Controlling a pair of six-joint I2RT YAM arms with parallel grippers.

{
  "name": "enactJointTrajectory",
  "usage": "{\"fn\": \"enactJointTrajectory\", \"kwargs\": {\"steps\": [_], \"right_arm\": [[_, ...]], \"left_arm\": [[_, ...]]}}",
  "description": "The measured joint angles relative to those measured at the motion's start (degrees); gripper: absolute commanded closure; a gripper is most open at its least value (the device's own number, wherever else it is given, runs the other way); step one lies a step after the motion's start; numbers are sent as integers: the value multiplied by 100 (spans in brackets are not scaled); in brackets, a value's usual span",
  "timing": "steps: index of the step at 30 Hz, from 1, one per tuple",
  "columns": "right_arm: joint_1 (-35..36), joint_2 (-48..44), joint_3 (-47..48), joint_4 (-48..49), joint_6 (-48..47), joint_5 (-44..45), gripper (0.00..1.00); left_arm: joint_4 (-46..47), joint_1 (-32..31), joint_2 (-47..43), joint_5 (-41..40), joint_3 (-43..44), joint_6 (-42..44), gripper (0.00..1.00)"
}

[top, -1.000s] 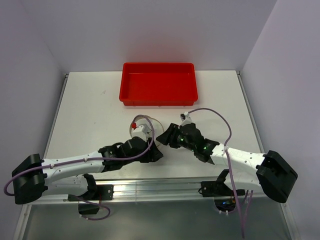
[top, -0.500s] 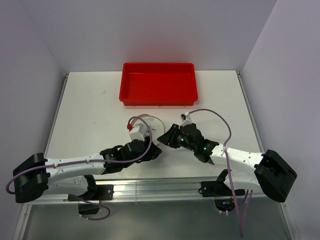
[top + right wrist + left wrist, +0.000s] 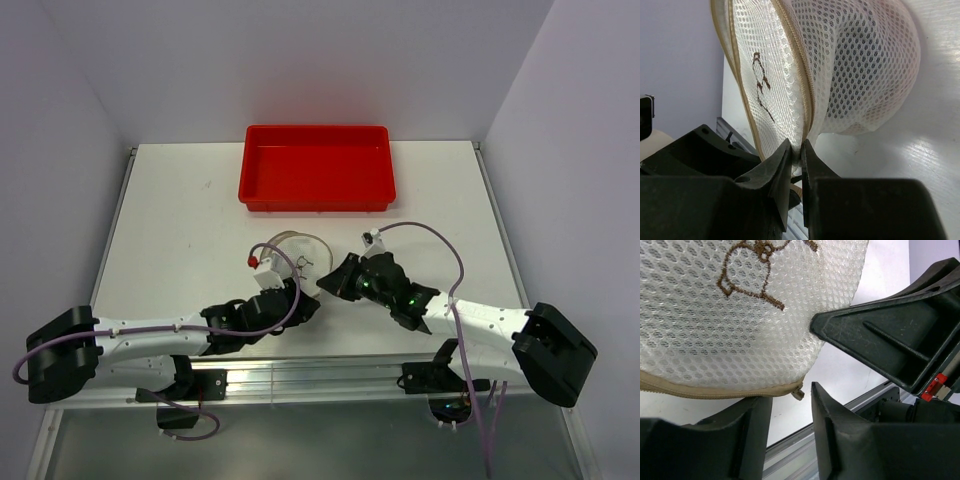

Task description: Place the bra in the laundry bag and zip it closed

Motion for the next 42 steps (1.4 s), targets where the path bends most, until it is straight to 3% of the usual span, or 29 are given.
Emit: {"fn": "enactJointTrajectory", "kwargs": {"steps": [1, 4, 10, 15, 22, 27, 42], "right_arm": [[15, -15, 0, 0, 0, 15, 87], [46, -61, 0, 4, 0, 55, 87], [68, -74, -4, 61, 0, 101, 88], [74, -72, -4, 131, 0, 103, 88], [79, -61, -2, 116, -52, 118, 90], [26, -52, 81, -9, -223, 81, 99], [-957, 378, 966, -857, -1211, -979, 100]], "left_arm": [[24, -9, 0, -26, 0, -4, 53], [122, -31, 15, -42, 0, -24, 53], [205, -66, 26, -68, 0, -44, 73], [240, -79, 57, -79, 0, -55, 80], [225, -98, 85, -81, 0, -107, 100], [11, -101, -195, -87, 0, -111, 100], [-1403, -68, -1069, -522, 79, 173, 100]]}}
